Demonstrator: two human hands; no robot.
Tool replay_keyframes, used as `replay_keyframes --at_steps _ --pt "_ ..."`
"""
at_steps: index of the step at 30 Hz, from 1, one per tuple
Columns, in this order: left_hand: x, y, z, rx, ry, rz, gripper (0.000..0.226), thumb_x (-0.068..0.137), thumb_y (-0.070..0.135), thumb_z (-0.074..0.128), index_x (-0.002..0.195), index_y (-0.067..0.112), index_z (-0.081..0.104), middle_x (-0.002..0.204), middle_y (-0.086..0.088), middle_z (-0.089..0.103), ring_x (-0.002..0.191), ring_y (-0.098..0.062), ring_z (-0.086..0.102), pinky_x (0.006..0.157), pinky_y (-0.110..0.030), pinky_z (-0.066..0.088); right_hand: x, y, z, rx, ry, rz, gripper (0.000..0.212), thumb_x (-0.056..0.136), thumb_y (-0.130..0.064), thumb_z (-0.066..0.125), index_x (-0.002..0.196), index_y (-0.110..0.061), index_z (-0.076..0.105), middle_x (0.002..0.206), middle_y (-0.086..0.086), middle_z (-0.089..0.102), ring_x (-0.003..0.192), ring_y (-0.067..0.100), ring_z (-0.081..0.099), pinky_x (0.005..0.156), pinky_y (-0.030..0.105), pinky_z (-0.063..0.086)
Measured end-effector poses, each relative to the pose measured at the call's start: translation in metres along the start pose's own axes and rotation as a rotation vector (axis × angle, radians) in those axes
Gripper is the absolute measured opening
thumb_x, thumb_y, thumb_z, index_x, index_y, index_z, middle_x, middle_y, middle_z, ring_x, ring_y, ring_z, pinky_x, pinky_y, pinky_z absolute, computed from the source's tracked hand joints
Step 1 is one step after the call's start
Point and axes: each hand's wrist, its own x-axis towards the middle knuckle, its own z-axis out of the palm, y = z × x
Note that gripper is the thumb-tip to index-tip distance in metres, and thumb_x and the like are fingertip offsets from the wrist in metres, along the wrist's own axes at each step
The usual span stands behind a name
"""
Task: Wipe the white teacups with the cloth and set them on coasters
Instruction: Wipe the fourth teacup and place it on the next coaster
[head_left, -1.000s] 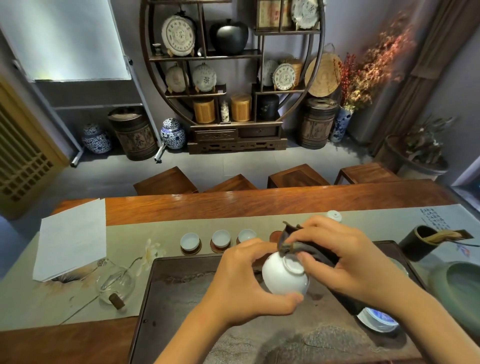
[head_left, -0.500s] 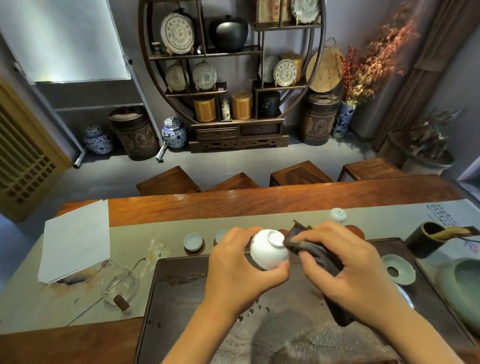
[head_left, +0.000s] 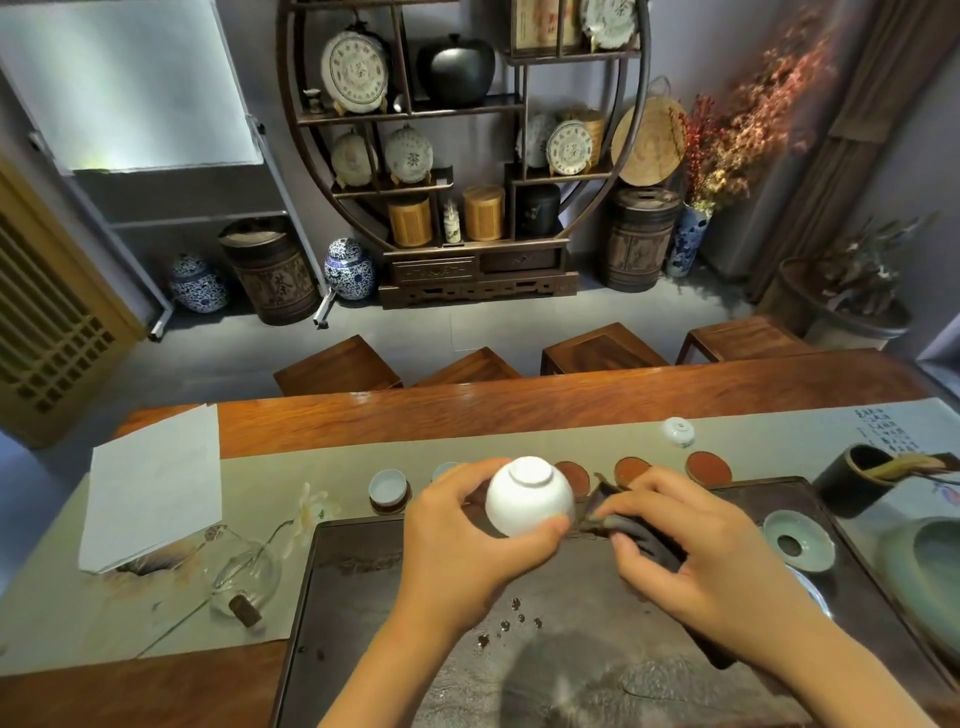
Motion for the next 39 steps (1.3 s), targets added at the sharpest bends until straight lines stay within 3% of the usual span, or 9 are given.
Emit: replay_keyframes --at_steps 6,9,12,16,20,25,30,35,39 --pt "0.001 0.006 0.006 0.189 -0.124 0.156 0.045 0.055 0.046 0.080 0.098 0.039 0.068 0.091 0.018 0.065 0.090 -0.002 0.063 0.069 -0.010 0.046 0.010 -0.009 -0.007 0.096 0.204 0.001 0.019 0.078 -0.012 0.065 0.096 -0.018 0.069 0.088 -0.003 0.062 0.083 0.005 0.059 0.070 0.022 0.046" --pt "-0.001 0.008 0.013 0.221 -0.170 0.215 0.041 0.057 0.041 0.078 0.097 0.034 0.069 0.082 0.017 0.061 0.081 -0.005 0.059 0.065 -0.010 0.041 0.012 -0.019 -0.003 0.076 0.162 -0.075 0.020 0.079 -0.015 0.064 0.097 -0.018 0.069 0.088 -0.003 0.060 0.080 0.004 0.057 0.069 0.018 0.045" --pt "0.000 0.005 0.013 0.219 -0.217 0.249 0.034 0.058 0.037 0.080 0.086 0.042 0.061 0.074 0.017 0.055 0.074 -0.006 0.054 0.062 -0.009 0.035 0.005 -0.021 0.003 0.031 0.055 -0.106 0.023 0.078 -0.023 0.058 0.099 -0.020 0.068 0.090 -0.004 0.056 0.073 0.008 0.056 0.061 0.021 0.046" --pt "-0.005 -0.003 0.008 0.153 -0.168 0.138 0.040 0.052 0.040 0.080 0.091 0.042 0.069 0.085 0.019 0.066 0.084 -0.003 0.062 0.065 -0.011 0.045 -0.010 -0.008 -0.002 0.033 0.004 -0.070 0.020 0.078 -0.021 0.060 0.096 -0.025 0.068 0.090 -0.010 0.055 0.069 0.008 0.055 0.056 0.022 0.045" --pt "-0.005 -0.007 -0.001 0.029 -0.095 0.052 0.040 0.051 0.050 0.081 0.088 0.050 0.068 0.097 0.025 0.067 0.090 0.002 0.065 0.069 -0.010 0.049 -0.021 0.002 -0.004 0.030 -0.035 0.059 0.026 0.076 -0.004 0.072 0.092 -0.024 0.070 0.083 -0.010 0.058 0.072 0.007 0.058 0.061 0.024 0.046" --pt "-0.008 -0.007 0.001 0.025 -0.176 0.078 0.047 0.054 0.047 0.082 0.098 0.036 0.071 0.095 0.017 0.069 0.093 -0.002 0.064 0.071 -0.012 0.048 -0.017 -0.005 -0.004 0.096 0.065 0.095 0.021 0.078 -0.015 0.064 0.097 -0.021 0.070 0.087 -0.008 0.061 0.082 0.005 0.059 0.067 0.020 0.046" --pt "-0.012 -0.009 0.007 0.054 -0.276 0.184 0.048 0.058 0.041 0.082 0.103 0.040 0.066 0.100 0.018 0.066 0.095 -0.004 0.064 0.075 -0.012 0.047 -0.012 -0.010 0.008 0.107 0.144 0.132 0.021 0.079 -0.015 0.064 0.099 -0.023 0.067 0.091 -0.005 0.062 0.087 0.002 0.057 0.071 0.016 0.044" --pt "-0.016 -0.023 0.005 0.092 -0.268 0.275 0.053 0.057 0.037 0.082 0.107 0.024 0.069 0.103 0.015 0.068 0.097 -0.006 0.064 0.080 -0.017 0.049 -0.024 -0.011 0.017 0.104 0.118 0.176 0.017 0.082 -0.022 0.061 0.098 -0.025 0.065 0.092 -0.009 0.060 0.087 0.002 0.057 0.070 0.017 0.045" --pt "-0.020 -0.034 0.006 0.017 -0.235 0.173 0.052 0.058 0.039 0.083 0.107 0.029 0.069 0.105 0.016 0.068 0.101 -0.008 0.064 0.081 -0.016 0.050 -0.037 -0.010 0.018 0.054 0.026 0.255 0.015 0.083 -0.020 0.063 0.097 -0.024 0.066 0.091 -0.009 0.059 0.082 0.008 0.059 0.067 0.027 0.047"
